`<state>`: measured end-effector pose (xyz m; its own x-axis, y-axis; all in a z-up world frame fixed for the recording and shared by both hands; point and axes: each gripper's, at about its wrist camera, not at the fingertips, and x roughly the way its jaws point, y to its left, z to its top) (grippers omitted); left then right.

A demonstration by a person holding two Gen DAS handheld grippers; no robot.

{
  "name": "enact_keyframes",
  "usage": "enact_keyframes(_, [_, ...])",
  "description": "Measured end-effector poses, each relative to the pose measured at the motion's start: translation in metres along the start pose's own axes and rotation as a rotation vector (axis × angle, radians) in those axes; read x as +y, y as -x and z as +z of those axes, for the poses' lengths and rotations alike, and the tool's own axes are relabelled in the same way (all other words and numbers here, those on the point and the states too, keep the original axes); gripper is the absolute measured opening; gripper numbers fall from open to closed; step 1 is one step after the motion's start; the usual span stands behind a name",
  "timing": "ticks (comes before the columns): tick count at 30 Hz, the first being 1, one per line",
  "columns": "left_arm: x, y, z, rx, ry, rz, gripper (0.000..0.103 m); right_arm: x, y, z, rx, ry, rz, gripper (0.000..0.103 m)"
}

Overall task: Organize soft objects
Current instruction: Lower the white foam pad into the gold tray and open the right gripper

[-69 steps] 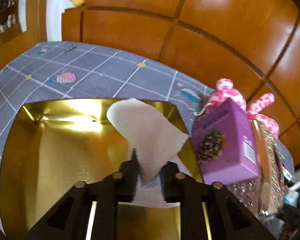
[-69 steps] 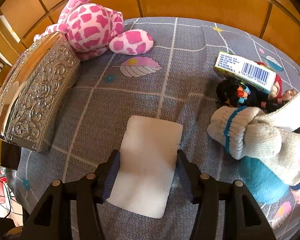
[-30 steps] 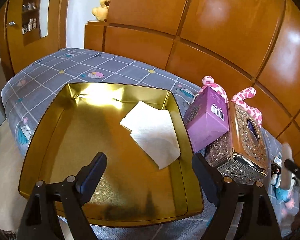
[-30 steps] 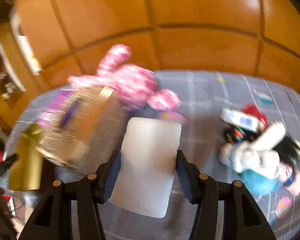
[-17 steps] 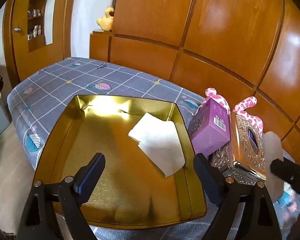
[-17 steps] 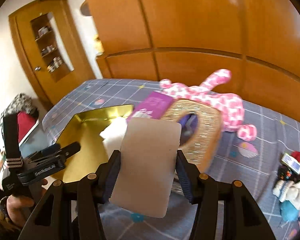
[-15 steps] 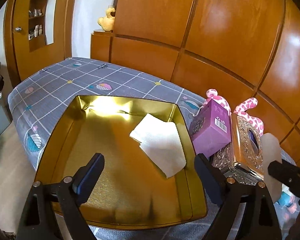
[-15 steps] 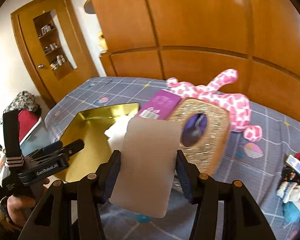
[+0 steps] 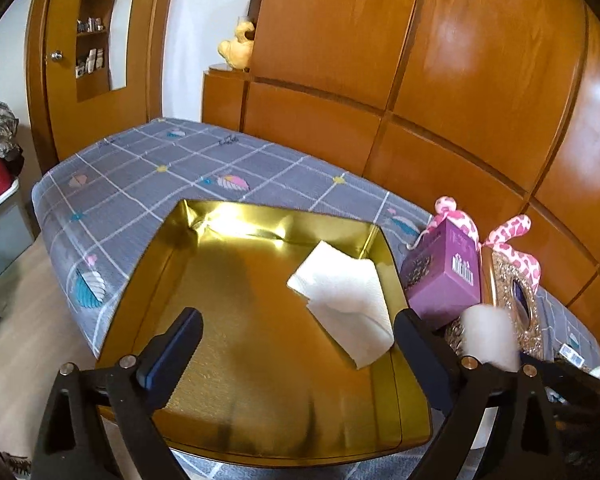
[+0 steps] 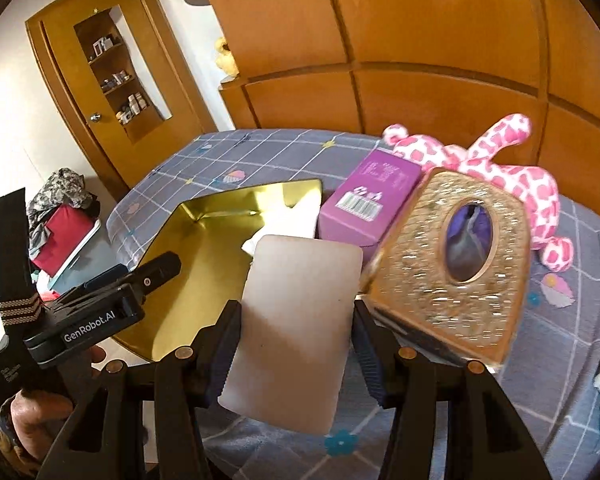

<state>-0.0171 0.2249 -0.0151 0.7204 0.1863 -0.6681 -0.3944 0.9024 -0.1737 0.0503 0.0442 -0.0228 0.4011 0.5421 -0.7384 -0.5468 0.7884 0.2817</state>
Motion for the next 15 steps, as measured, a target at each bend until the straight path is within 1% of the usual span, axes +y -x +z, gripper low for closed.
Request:
enact_keyframes(3, [0.002,0.011,0.005,-0.039,-0.010,0.021,0.099,0.006,-0.015,0.002,0.028,0.008,0.019,0.055])
enact_keyframes(9, [0.010,0.024,0.016,-0.101,-0.007,0.052,0.101,0.015,-0.046,0.011,0.066,-0.020,0.076,0.057])
enact_keyframes(11, [0.013,0.024,0.017,-0.099,-0.001,0.051,0.101,0.016,-0.058,0.013,0.087,-0.038,0.111,0.059])
enact_keyframes(13, [0.015,0.022,0.017,-0.092,0.007,0.053,0.101,0.018,-0.069,0.012,0.114,-0.050,0.111,0.062])
enact_keyframes(15, [0.017,0.019,0.017,-0.080,0.012,0.053,0.101,0.019,-0.074,0.010,0.129,-0.058,0.105,0.073])
